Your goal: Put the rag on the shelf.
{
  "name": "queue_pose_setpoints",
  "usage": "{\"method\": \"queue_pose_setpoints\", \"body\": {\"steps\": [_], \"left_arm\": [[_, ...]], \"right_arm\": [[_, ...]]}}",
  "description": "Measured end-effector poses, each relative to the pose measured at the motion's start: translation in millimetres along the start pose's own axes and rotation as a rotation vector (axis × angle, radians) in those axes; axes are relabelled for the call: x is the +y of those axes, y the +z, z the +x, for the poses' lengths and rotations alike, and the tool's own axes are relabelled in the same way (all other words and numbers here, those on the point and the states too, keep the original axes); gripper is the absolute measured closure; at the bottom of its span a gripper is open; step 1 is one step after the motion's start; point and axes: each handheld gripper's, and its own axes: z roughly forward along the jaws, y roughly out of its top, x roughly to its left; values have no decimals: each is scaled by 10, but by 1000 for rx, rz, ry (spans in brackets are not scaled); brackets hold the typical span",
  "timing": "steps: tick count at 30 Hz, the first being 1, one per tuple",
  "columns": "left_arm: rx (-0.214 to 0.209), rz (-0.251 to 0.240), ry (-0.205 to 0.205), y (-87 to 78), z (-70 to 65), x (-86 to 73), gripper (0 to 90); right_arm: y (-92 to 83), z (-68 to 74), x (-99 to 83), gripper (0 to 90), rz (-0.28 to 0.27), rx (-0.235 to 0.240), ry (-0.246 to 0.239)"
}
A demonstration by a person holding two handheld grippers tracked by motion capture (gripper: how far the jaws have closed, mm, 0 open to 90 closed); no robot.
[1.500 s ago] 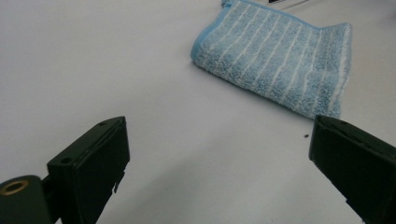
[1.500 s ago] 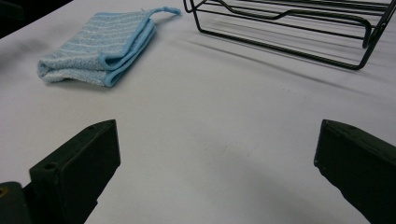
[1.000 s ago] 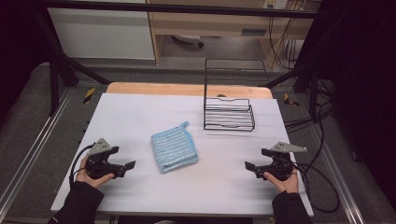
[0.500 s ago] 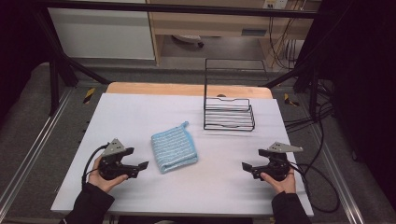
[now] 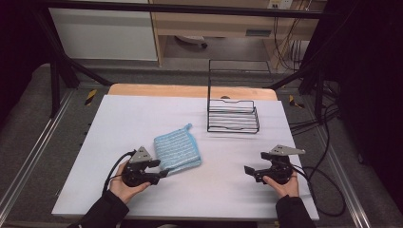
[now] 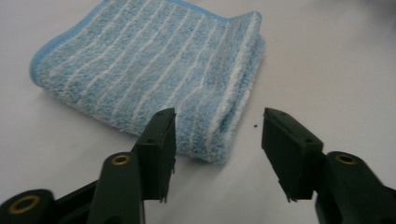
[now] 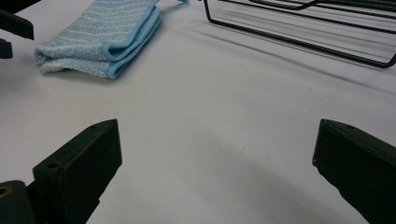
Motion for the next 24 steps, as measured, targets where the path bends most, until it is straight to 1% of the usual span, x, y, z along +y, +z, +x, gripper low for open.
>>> {"method": "queue_pose_setpoints", "body": {"steps": [1,3,6,10,11,12,14,17,20,21,24], "left_arm": [[1,5,5,29,-11,6,535],[9,17,9,91,-28,12,573],[19,38,15,174,-40,7,605],[31,63,23,250,-55,-3,625],[34,69,25,266,-55,-4,649],[37,73,23,277,-57,-4,649],[53,80,26,298,-67,1,708],[70,88,28,316,-72,5,763],[73,92,27,322,-74,11,790],[75,94,28,321,-75,14,827],[72,100,32,314,-75,27,848]], "right_arm": [[7,3,-2,21,1,0,-1],[11,2,-3,21,3,-1,-3],[15,9,-2,22,4,1,-1],[19,16,2,22,4,2,-1],[24,16,4,22,5,2,-6],[24,16,4,22,5,2,-6],[33,26,8,23,8,4,-8],[44,33,13,23,7,4,-10],[48,39,17,24,9,7,-12],[55,51,22,28,9,11,-12],[67,67,28,34,9,15,-19]]}}
